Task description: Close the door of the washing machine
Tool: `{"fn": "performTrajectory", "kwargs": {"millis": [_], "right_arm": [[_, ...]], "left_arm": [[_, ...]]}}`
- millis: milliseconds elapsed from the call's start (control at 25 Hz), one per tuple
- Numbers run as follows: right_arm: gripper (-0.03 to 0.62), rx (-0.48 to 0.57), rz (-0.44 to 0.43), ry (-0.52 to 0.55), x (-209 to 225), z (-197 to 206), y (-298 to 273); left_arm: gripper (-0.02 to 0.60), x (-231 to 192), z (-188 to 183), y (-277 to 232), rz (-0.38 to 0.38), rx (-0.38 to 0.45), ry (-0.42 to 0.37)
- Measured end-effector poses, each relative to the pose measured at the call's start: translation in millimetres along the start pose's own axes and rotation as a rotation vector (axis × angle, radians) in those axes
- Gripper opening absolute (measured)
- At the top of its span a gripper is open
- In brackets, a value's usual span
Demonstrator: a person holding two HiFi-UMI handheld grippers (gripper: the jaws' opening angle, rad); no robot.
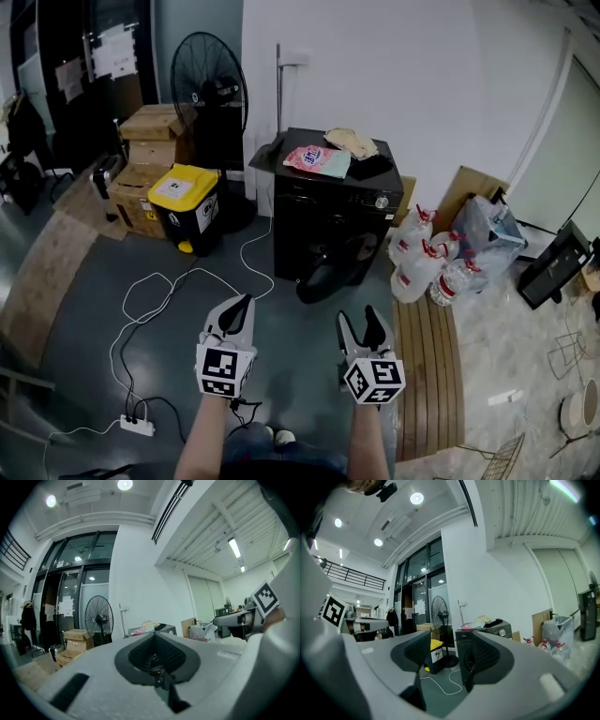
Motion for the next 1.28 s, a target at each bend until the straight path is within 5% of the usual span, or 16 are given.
{"fn": "performTrajectory", "kwargs": {"millis": [560, 840, 1040, 1280], "right_arm": [[0.262, -0.030, -0.008, 0.016, 13, 29, -149], [0.262, -0.063, 0.084, 0.050, 12, 45, -297], [0.262, -0.103, 0.161, 0.029, 7, 52, -389], [0.262, -0.141, 0.250, 0.007, 15, 64, -443]], "left_arm": [[0.008, -97, 32, -98, -0.047, 0.023, 0.028], [0.008, -208, 35, -216, 0.034, 0.021, -0.040], [0.008, -278, 38, -303, 0.127, 0.002, -0.018], [0.008, -319, 51, -373, 0.226, -0.034, -0.009]]}}
Point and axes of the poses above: the fingertips, and each gripper's own axes: y backward along the fingers, x to its right, z out of its underside, the point moved 6 cm from there along y, backward along the fingers, and after that the axes turned 8 degrees about z, right-handed, at the moved point
